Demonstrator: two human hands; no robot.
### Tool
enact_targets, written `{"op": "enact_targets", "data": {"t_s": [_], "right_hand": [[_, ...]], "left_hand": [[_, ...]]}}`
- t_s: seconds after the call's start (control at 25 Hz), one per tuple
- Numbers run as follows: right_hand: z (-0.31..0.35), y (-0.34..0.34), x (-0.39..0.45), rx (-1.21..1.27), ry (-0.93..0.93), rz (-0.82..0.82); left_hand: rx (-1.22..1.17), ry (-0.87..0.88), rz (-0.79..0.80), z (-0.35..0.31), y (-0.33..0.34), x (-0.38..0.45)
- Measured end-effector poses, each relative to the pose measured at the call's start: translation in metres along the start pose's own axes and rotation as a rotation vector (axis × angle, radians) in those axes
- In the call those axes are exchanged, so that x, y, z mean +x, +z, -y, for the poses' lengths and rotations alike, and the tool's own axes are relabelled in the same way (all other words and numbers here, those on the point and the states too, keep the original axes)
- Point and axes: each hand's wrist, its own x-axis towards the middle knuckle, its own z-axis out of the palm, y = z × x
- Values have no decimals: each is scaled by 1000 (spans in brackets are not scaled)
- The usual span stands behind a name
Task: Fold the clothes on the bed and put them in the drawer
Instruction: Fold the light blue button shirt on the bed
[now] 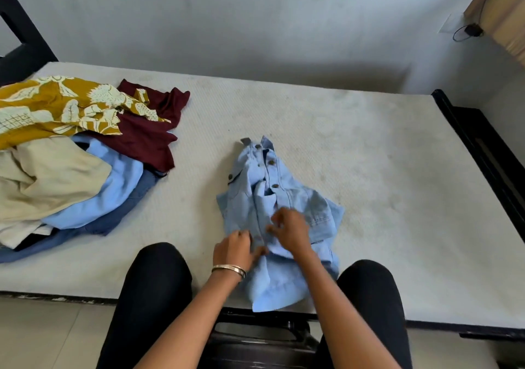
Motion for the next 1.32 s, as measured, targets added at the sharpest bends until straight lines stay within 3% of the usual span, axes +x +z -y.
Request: {"op": "enact_targets", "data": {"t_s": [0.04, 0.12, 0.24, 0.28, 0.36, 0.48, 0.52, 0.56, 0.68, 0.76, 0.84, 0.92, 1.0, 1.04, 1.08, 1.16, 1.24, 1.32], "right_hand": [[-12, 19, -12, -136, 27, 81], [-26, 37, -32, -358, 30, 117], [-44, 35, -43, -486, 66, 65], [-50, 31, -44, -503, 85, 41], [-58, 20, -42, -509, 117, -27], [-60, 10, -35, -435, 140, -100], [-59, 8, -32, -372, 157, -91], [-57, 6, -30, -325, 159, -63], [-51, 2, -30, -383, 142, 186], [-45, -1, -32, -457, 167, 391], [-43, 5, -29, -381, 171, 357], [-43, 14, -25, -222, 123, 119], [-41, 24, -22, -183, 51, -17], [-42, 29, -21, -216, 14, -14], [-44, 35, -21, -268, -6, 2], [-48, 44, -22, -325, 3, 5], [-54, 48, -22, -284, 39, -25], [-56, 47, -21, -221, 91, -49]], "left_hand": [[-5, -64, 126, -1, 10, -7], [65, -144, 181, -6, 22, -22], [175, -109, 52, -3, 25, -26], [97, -106, -1, 1, 17, -22], [-365, -258, -119, 12, 5, -13], [-1552, -715, -268, 18, -34, -10], [-1761, -800, -283, 28, -39, -9], [-1771, -843, -277, 35, -46, -6], [-1044, -961, -176, 51, -44, -7], [-752, -875, -227, 44, -30, -18], [-468, -528, -459, 36, -18, -21], [-246, -41, -557, 29, -10, -16], [-34, 303, -295, 22, -8, -11], [53, 355, -98, 17, -6, -11], [130, 348, 68, 11, -4, -15], [160, 181, 214, 2, 10, -23], [133, -34, 275, -3, 27, -31], [111, -122, 215, -13, 37, -38]]}}
